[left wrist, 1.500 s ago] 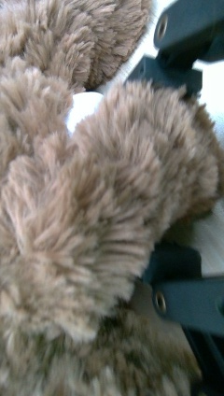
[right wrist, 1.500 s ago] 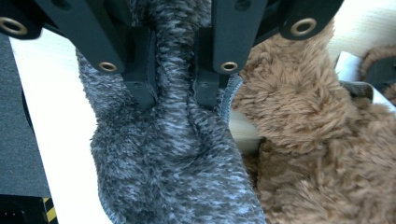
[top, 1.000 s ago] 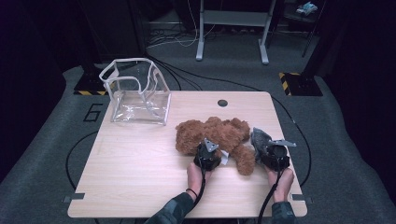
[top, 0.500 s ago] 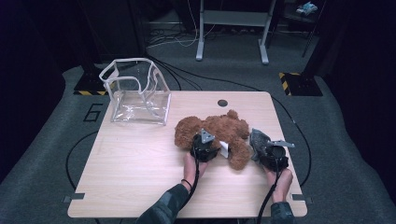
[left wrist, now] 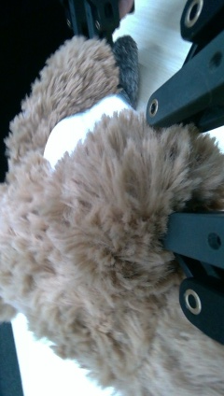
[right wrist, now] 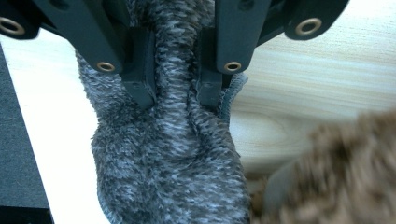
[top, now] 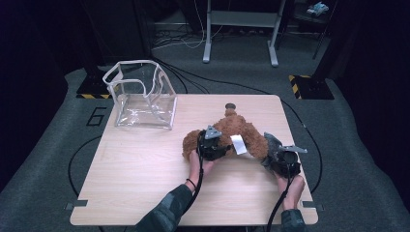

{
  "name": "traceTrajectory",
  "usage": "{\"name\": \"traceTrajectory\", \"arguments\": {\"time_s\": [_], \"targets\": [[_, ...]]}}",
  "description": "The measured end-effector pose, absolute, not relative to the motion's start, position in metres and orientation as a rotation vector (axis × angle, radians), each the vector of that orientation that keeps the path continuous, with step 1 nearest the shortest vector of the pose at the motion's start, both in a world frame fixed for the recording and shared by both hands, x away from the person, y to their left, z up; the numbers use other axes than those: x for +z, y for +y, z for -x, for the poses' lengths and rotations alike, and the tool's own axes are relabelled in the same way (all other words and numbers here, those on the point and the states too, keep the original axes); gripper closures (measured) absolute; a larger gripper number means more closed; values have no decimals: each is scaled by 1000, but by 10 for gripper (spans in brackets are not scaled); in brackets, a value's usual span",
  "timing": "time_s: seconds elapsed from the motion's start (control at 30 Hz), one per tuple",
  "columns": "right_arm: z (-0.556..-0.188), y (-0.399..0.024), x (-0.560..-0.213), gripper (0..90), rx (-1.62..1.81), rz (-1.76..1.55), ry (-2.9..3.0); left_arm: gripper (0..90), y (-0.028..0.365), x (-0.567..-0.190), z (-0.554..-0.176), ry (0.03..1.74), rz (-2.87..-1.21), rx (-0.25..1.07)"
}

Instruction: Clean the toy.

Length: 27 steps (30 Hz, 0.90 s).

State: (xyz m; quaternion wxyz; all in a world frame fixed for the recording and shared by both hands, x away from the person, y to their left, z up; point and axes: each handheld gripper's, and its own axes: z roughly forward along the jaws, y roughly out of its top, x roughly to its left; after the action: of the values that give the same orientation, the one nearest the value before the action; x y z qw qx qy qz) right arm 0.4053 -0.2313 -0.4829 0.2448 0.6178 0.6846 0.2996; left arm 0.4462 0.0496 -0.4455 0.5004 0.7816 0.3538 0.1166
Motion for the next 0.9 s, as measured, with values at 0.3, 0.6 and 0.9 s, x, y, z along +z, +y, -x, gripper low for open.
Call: {"name": "traceTrajectory", "arguments": {"time_s": [0.3,0.6,0.9], "targets": [[-404,-235,-480,721,810,-1694,1855,749,53,-426,-438,798,-1842,229],[-403,-236,-477,712,803,-1695,1846,726,61,-432,-443,788,-1857,152],[-405,-234,-482,705,798,-1690,1871,503,73,-450,-459,889,-1904,270]]}}
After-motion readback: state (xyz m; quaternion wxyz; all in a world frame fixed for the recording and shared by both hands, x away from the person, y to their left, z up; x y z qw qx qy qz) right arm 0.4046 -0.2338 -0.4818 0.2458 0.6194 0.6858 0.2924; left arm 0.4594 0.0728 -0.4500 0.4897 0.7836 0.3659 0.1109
